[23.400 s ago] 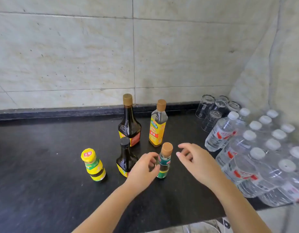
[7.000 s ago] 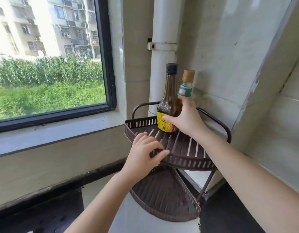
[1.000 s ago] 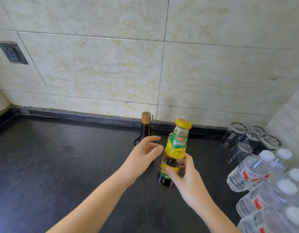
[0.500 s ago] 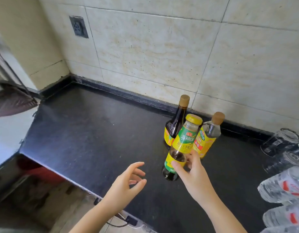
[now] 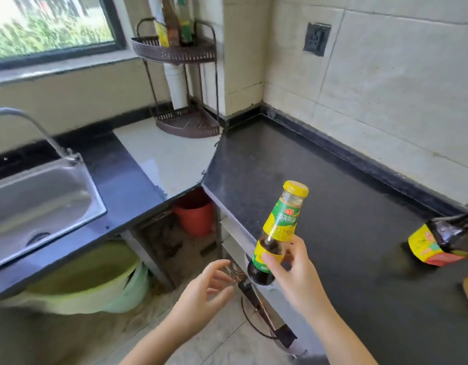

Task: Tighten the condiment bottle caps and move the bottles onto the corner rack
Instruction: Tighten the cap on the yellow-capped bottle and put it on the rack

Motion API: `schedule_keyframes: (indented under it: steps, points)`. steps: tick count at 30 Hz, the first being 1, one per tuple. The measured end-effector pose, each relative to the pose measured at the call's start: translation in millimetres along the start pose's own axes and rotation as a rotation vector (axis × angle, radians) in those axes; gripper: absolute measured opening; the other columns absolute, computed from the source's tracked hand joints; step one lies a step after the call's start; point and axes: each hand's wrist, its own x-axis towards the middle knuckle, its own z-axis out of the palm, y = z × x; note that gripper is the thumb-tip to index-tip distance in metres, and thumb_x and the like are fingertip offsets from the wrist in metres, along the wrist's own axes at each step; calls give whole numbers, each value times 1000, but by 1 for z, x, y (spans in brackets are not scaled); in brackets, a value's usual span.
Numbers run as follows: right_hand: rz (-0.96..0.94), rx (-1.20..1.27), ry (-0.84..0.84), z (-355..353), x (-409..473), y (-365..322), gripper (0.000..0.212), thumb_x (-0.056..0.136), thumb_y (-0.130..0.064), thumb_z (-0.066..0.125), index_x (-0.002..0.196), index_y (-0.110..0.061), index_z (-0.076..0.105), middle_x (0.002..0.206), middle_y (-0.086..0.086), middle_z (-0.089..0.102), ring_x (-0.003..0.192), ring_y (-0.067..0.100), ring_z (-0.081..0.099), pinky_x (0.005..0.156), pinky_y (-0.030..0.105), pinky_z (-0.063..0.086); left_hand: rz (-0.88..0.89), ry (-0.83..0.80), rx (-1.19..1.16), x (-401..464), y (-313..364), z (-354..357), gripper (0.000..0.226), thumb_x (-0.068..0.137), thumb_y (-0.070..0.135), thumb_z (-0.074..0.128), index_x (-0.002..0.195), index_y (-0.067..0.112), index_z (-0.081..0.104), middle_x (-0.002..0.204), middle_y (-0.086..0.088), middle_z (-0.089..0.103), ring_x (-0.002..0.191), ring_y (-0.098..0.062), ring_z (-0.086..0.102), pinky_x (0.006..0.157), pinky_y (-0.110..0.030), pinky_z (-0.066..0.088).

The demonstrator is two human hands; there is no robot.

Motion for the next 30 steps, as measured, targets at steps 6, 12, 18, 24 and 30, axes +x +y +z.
schedule_keyframes:
  steps: [6,12,18,24,30]
  points:
    - [-52,-28,-105,69,33,-26,36,82,-23,67,104,-38,44,101,-16,62,95,-6,58,74,9,47,-43,140,-77,8,-34,-63,43,86,14,61,108,47,43,98,4,62,84,-2,61,79,-17,50]
    - [-87,-46,-152,106,88,-39,39,82,-25,67,115,-28,45,101,-18,62,92,-15,57,70,2,44,-45,166,-125,34,-49,-88,44,86,13,61,110,46,43,97,4,62,83,-4,60,78,-13,48]
    - [-130,-52,-220,145,176,-52,47,82,-28,66,122,-23,42,109,-13,61,99,0,60,73,10,49,-100,310,-141,96,-68,-148,38,87,17,60,109,44,46,98,4,64,86,-1,62,77,-11,49]
    - [-220,-78,-293,168,274,-94,44,82,-30,65,117,-28,38,103,-24,54,93,0,59,73,7,48,-80,389,-137,180,-54,-209,35,88,22,57,120,33,45,101,7,63,91,-7,64,78,-10,50]
    - [-301,-62,-279,176,356,-131,37,82,-28,65,111,-26,42,103,-20,58,97,1,58,75,3,46,-1,372,-107,263,-30,-257,36,90,23,55,122,33,42,103,8,61,93,-9,62,84,-18,51]
